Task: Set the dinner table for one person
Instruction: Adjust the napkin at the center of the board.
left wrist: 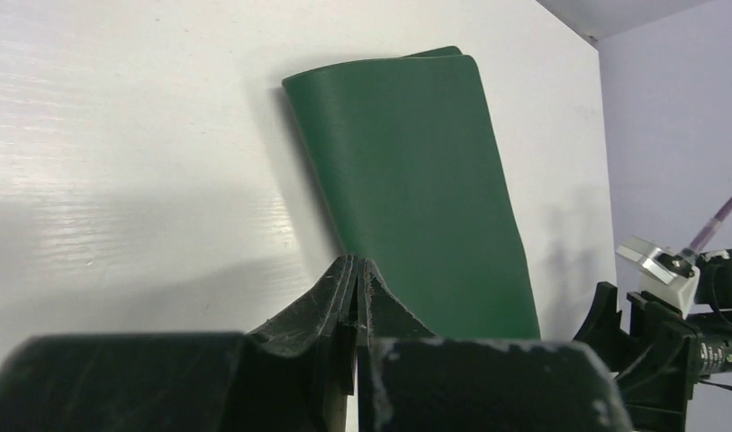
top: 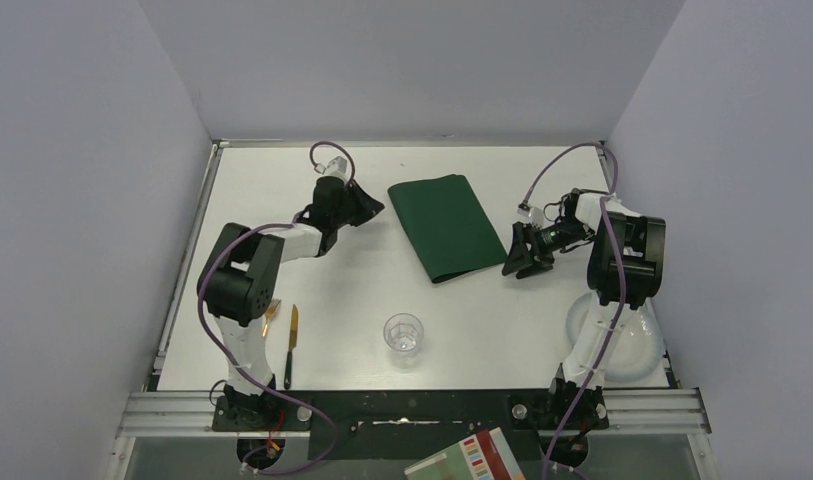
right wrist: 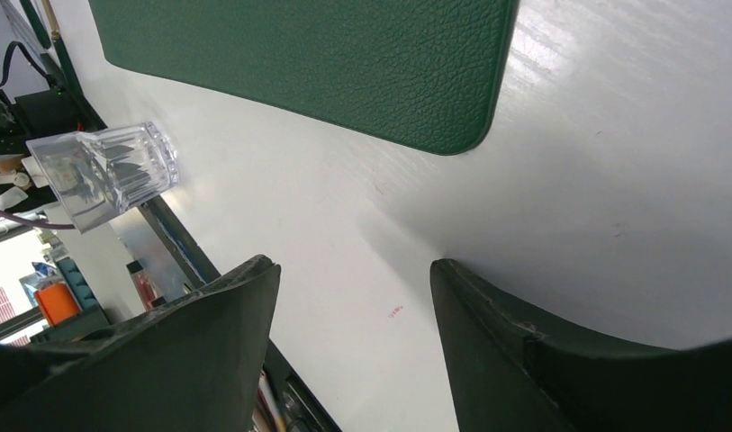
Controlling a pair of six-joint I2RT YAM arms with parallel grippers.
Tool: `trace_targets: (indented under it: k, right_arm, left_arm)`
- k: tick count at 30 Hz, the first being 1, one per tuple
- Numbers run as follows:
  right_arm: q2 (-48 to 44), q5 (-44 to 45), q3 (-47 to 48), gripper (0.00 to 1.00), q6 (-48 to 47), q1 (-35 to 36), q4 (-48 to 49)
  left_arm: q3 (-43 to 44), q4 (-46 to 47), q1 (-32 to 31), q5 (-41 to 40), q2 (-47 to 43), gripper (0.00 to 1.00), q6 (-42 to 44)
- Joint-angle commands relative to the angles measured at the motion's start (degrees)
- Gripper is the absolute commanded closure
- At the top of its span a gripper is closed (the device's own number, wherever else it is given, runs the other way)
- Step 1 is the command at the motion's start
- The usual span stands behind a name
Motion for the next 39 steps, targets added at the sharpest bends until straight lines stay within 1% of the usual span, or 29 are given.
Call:
trace_targets:
  k: [1,4,9,15,23,29,32,36,39]
  right_arm:
    - [4.6,14.72,-2.4,0.36,-1.88,-0.44,7.67]
    - [5.22,13.86,-2.26,0.37,-1.17,-0.5,8.12]
    - [5.6,13.92,-2.72,0.35,0.66,-0.45,10.57]
    - [5.07,13.7,-3.17,0.34,2.72,-0.48,12.91]
    - [3.61,14.36,-3.46,0.34,6.77,-0.4,18.01]
    - [3.63,16.67,-3.56,0.35,9.73,-0.04,22.65]
    - [3.01,18.53,-4.03,0.37,10.95,-0.04,25.77]
    - [2.85,19.33,-3.7,0.41,12.03,0.0,27.4]
    - [3.05,19.9,-3.41,0.46,12.63,0.07,28.23]
  left_arm:
    - [0.15,4.72,-0.88,4.07,-0.15,1.0,-1.67]
    - [3.0,4.84,-2.58,5.86,3.23,1.0,-2.64]
    - [7.38,4.72,-5.17,6.75,8.06,1.0,-3.21]
    - [8.1,5.51,-5.98,6.59,11.71,1.0,-2.84]
    - [4.66,5.45,-5.81,5.37,10.77,1.0,-0.66]
    - [3.28,5.8,-5.81,5.14,9.97,1.0,-0.23]
    - [2.71,5.74,-5.81,5.14,9.44,1.0,0.25]
    - [2.04,6.01,-5.73,5.09,9.25,1.0,0.25]
    - [1.94,6.02,-5.72,5.05,9.32,1.0,0.06]
